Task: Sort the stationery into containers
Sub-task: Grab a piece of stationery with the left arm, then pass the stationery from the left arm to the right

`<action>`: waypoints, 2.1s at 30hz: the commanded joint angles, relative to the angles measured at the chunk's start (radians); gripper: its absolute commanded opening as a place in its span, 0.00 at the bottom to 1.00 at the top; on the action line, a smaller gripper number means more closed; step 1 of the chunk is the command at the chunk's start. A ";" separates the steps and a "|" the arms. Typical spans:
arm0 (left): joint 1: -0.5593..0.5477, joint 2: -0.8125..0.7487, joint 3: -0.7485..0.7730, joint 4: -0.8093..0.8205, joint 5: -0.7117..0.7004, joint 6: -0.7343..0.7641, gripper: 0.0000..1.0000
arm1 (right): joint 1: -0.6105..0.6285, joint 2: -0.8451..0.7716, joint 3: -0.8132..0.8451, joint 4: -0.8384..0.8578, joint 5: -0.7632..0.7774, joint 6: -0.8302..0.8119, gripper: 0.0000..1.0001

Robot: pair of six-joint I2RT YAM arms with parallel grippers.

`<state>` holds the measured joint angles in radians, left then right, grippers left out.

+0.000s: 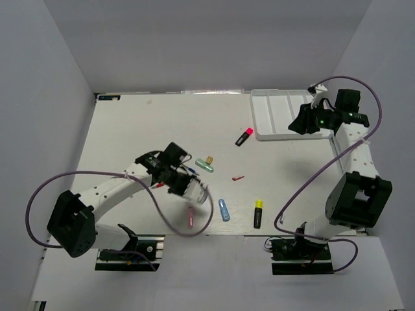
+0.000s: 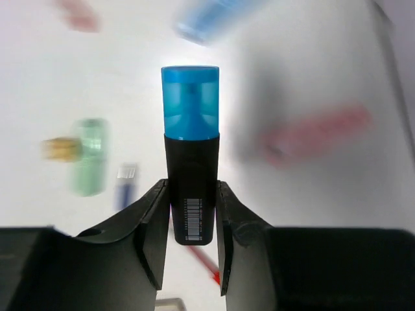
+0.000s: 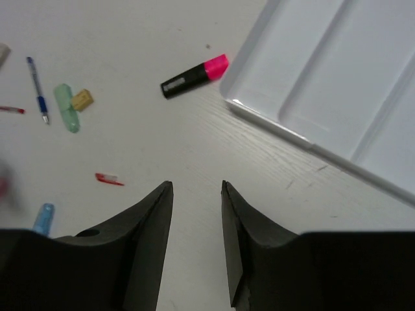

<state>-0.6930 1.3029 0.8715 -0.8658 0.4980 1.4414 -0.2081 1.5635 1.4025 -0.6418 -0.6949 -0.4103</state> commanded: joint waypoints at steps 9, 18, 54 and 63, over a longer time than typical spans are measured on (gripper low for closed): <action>0.006 0.254 0.440 0.622 -0.315 -1.532 0.00 | 0.061 -0.240 -0.180 0.536 -0.115 0.741 0.49; 0.007 0.363 0.643 0.485 -0.464 -1.955 0.00 | 0.252 -0.270 -0.249 0.673 -0.065 1.001 0.53; -0.003 0.317 0.570 0.573 -0.265 -1.934 0.00 | 0.566 -0.042 -0.234 0.673 0.110 1.130 0.44; -0.003 0.314 0.570 0.562 -0.272 -1.931 0.18 | 0.558 -0.042 -0.234 0.645 0.139 1.092 0.00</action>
<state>-0.6910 1.6848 1.4460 -0.3210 0.2226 -0.4969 0.3546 1.5330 1.1500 0.0013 -0.5793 0.7124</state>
